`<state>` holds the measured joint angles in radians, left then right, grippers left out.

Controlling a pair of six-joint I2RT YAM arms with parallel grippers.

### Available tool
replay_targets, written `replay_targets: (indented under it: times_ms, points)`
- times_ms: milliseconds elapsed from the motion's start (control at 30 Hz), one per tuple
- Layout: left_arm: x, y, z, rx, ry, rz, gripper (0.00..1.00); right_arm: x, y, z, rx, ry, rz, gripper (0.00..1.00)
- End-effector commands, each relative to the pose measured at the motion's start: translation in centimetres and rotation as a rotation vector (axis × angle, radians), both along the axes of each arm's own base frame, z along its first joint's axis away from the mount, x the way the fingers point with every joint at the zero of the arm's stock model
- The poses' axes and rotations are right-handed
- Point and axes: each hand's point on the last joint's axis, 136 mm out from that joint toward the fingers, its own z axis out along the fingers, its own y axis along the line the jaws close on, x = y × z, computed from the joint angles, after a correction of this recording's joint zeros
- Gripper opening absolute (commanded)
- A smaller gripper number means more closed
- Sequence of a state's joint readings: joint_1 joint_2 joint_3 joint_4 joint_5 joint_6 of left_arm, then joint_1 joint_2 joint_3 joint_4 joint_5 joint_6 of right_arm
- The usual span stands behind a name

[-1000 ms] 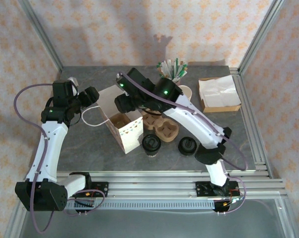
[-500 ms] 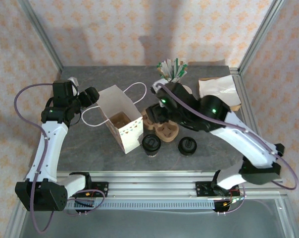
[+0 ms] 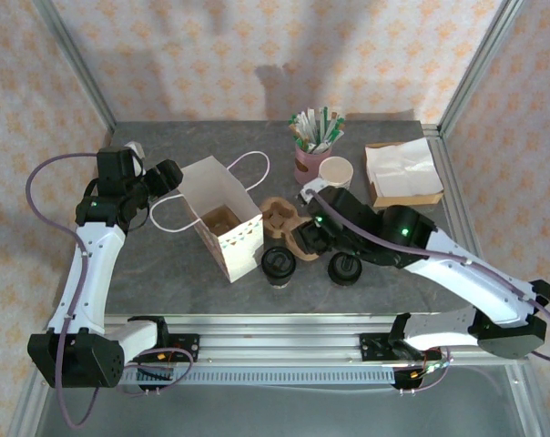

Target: Pack the takeout coffee

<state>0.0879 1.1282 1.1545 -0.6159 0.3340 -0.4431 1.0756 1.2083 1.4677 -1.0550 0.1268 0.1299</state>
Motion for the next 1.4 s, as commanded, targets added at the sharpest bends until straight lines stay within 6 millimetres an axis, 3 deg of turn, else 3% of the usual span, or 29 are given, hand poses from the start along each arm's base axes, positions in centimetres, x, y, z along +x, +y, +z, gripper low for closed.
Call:
replay_targets:
  times_ms: [0, 433, 867, 1167, 1267, 1367]
  points:
    - [-0.3, 0.1, 0.2, 0.016, -0.015, -0.009, 0.81, -0.4, 0.9, -1.5, 0.028, 0.021, 0.025, 0.61]
    - [-0.2, 0.1, 0.2, 0.017, -0.015, -0.012, 0.8, -0.9, 3.6, -8.8, -0.04, 0.149, 0.094, 0.6]
    - [-0.3, 0.1, 0.1, 0.015, -0.012, -0.013, 0.81, -0.7, 5.9, -11.9, -0.04, 0.242, 0.075, 0.63]
    - [-0.2, 0.1, 0.1, 0.014, -0.013, -0.014, 0.81, -0.2, 6.4, -13.8, -0.072, 0.278, 0.027, 0.72]
    - [-0.2, 0.0, 0.1, 0.014, -0.012, -0.017, 0.81, -0.4, 6.6, -14.4, -0.083, 0.295, 0.033, 0.83]
    - [-0.3, 0.1, 0.1, 0.015, -0.013, -0.016, 0.81, -0.3, 6.6, -14.5, -0.09, 0.29, 0.03, 0.85]
